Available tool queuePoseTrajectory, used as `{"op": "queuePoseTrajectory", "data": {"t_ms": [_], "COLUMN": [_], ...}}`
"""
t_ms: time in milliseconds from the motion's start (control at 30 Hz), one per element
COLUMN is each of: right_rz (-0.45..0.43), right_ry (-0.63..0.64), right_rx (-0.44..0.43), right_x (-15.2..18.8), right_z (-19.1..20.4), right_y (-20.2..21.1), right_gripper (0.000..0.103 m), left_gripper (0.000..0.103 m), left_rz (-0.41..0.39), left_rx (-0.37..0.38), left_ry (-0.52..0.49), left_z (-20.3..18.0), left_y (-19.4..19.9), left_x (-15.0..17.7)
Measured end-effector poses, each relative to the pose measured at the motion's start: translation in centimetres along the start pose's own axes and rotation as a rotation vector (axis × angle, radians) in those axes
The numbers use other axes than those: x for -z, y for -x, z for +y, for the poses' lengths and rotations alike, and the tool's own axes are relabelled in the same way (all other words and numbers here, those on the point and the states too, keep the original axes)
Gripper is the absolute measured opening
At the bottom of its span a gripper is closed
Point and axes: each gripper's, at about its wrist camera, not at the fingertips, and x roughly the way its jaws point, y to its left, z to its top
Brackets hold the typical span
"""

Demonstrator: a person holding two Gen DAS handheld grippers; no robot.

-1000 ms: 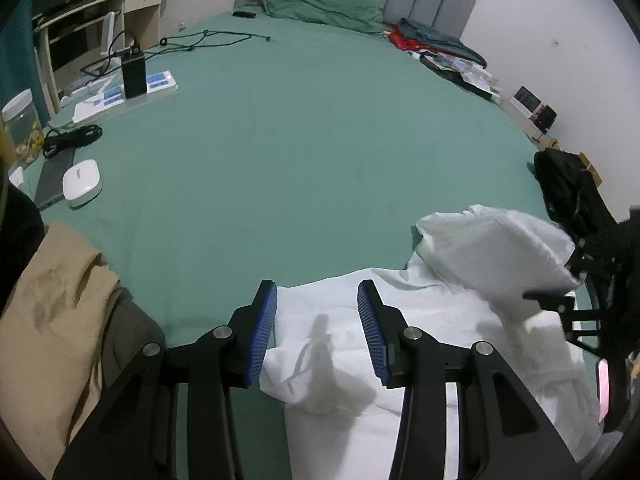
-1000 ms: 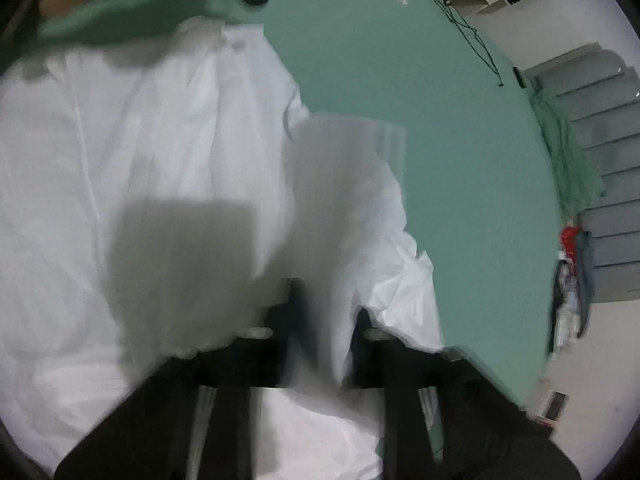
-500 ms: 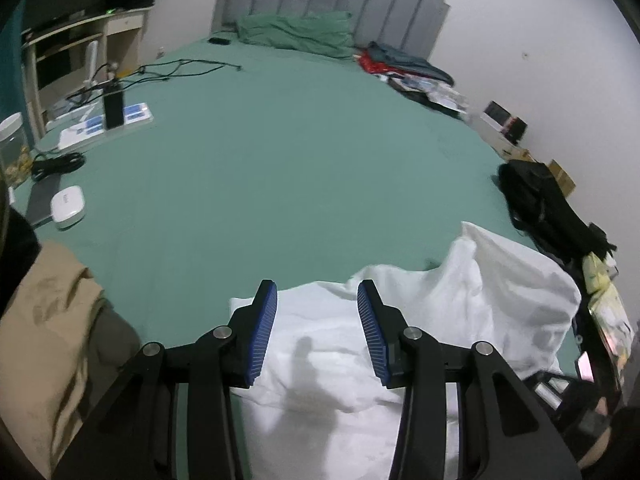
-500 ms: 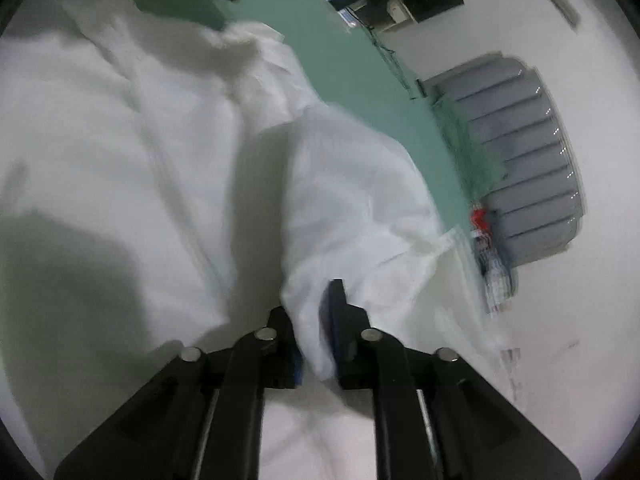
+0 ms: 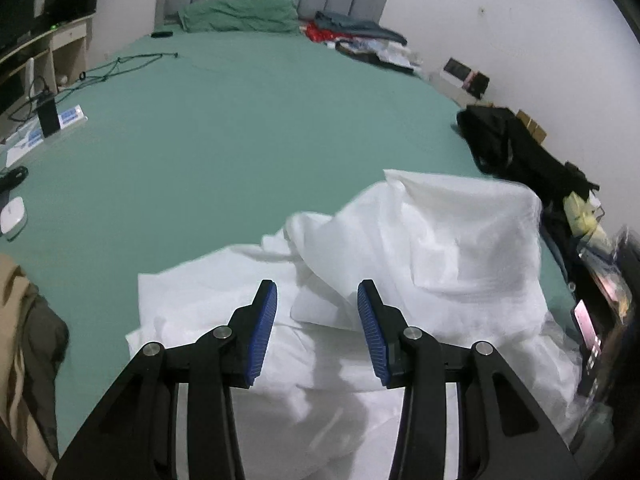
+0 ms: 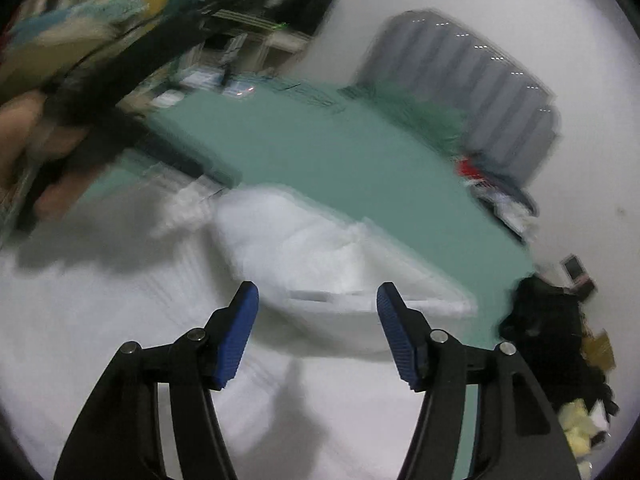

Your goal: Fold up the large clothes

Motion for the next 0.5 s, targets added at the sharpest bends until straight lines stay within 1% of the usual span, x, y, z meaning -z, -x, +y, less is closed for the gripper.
{"op": "queuePoseTrajectory", "data": {"t_ms": [33,67,133,233,267,367,467,500], "right_rz": [0.015,0.024,0.03,0.029,0.04,0.12,0.213,0.238], "right_ry": [-0.027,-0.046,-0.098,-0.14,-0.139,-0.072,0.011,0.039], "right_rx": [0.034,0.049,0.041,0.048,0.035,-0.017,-0.052,-0.049], "right_x": [-0.7,-1.1,-2.1,-3.2,-3.4,-4.3,-2.9,-2.1], "right_z": [-1.8,-2.9,-5.6,-7.8,-7.9,-7.5,-6.2,-5.6], "right_y": [-1.0,-2.0,-4.3,-6.1,-6.7,-9.6,-10.2,-9.9], "right_gripper": [0.062,0.062,0.062,0.062,0.062,0.062,0.062,0.062], "left_gripper": [0.044,0.044,0.044,0.045,0.045,0.045,0.045,0.045], "left_rz": [0.007,0.014,0.022,0.028,0.03,0.047,0.069,0.081], "left_rx": [0.003,0.003,0.002,-0.003,-0.005,-0.008,-0.012,-0.014], "left_ry": [-0.007,-0.013,-0.017,-0.022,-0.025,-0.043,-0.068,-0.073], "left_z": [-0.1,-0.2,-0.3,-0.3,-0.4,-0.7,-1.2,-1.4], "left_y": [-0.1,-0.2,-0.2,-0.2,-0.3,-0.4,-0.7,-0.8], "left_x": [0.1,0.2,0.5,0.5,0.4,0.5,1.1,1.3]}}
